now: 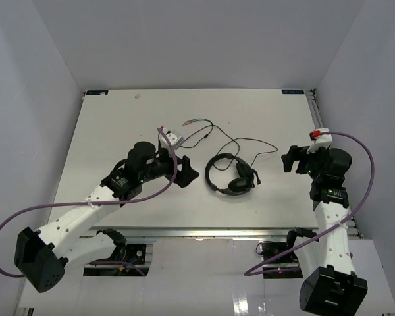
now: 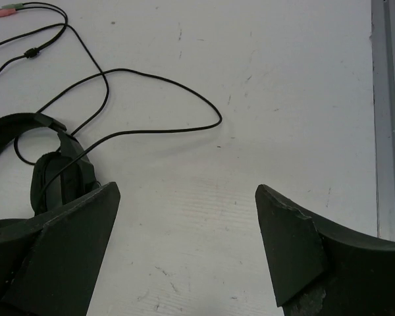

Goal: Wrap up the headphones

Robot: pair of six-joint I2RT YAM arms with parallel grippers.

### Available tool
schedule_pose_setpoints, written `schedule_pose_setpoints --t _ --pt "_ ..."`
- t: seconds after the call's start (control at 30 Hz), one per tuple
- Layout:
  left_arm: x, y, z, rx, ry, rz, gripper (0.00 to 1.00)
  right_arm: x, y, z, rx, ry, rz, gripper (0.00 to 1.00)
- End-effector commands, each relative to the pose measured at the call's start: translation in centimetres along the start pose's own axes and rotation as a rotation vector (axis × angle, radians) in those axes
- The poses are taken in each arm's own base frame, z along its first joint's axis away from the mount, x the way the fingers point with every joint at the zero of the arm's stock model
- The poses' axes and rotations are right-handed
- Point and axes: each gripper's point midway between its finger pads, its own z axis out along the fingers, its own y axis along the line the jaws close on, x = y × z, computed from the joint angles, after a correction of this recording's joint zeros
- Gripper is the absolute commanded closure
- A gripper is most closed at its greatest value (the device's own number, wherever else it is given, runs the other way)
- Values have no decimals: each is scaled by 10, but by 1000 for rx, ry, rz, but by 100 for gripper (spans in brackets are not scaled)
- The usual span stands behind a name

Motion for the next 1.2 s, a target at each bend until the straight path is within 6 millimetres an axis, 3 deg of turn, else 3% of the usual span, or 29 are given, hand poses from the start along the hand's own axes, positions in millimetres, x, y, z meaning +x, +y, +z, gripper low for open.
schedule_pose_setpoints --t 0.0,0.07,0.1,0.17,0.23,0.3,0.4,0.47,0.5,0.6,0.8,1.03,1.17 --pt "24 -3 -4 37 -45 -88 2 -26 27 -5 -170 -70 -106 10" --pt "32 1 2 29 -22 -118 2 -9 74 -19 -508 -48 -269 10" --pt "37 5 7 23 3 -135 2 -4 87 -24 -608 -68 -339 10" --pt "41 14 20 14 55 -185 2 5 102 -27 -726 -64 -272 10" --pt "53 27 34 11 127 -258 5 11 101 -22 -729 -54 -253 10" --pt "49 38 49 20 186 -370 12 21 86 -10 -635 -17 -255 10" --pt "52 52 74 22 250 -424 16 26 75 -4 -570 -1 -265 10" --pt "64 59 91 17 305 -452 16 30 74 -3 -563 2 -258 10" --pt "56 59 92 22 295 -439 16 30 74 -3 -563 2 -258 10" --pt "67 70 115 -13 378 -442 16 28 73 -3 -558 -1 -263 10" --pt "78 63 139 -21 437 -377 17 25 73 -4 -555 -9 -267 10" --pt "96 75 170 -207 503 -242 24 22 72 -5 -545 -14 -268 10" --pt "106 83 176 -310 527 -155 32 21 71 -5 -540 -15 -268 10"
